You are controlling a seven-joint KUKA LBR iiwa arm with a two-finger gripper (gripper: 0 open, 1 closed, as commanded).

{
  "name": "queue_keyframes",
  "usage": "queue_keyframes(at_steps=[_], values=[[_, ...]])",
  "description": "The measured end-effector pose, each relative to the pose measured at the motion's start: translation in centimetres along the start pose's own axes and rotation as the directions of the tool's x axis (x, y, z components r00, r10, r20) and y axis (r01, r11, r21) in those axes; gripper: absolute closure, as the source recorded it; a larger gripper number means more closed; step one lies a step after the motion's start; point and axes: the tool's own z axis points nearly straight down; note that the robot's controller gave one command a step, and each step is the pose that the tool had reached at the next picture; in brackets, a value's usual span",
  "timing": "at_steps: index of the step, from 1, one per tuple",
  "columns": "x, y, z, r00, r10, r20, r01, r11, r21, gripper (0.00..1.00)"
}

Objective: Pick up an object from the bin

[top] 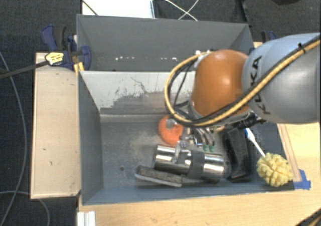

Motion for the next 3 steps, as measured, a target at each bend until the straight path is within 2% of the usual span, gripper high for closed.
queue_keyframes(at_steps=[1, 2, 3], values=[[0.0, 0.0, 0.0, 1.0, 0.001, 0.0, -0.001, 1.0, 0.0, 0.0], [1.5, -3.5, 4.6, 1.0, -0.012, 0.002, 0.012, 1.0, 0.0, 0.0], [-3.9, -4.3, 4.4, 1.0, -0.027, 0.009, 0.027, 1.0, -0.002, 0.0]])
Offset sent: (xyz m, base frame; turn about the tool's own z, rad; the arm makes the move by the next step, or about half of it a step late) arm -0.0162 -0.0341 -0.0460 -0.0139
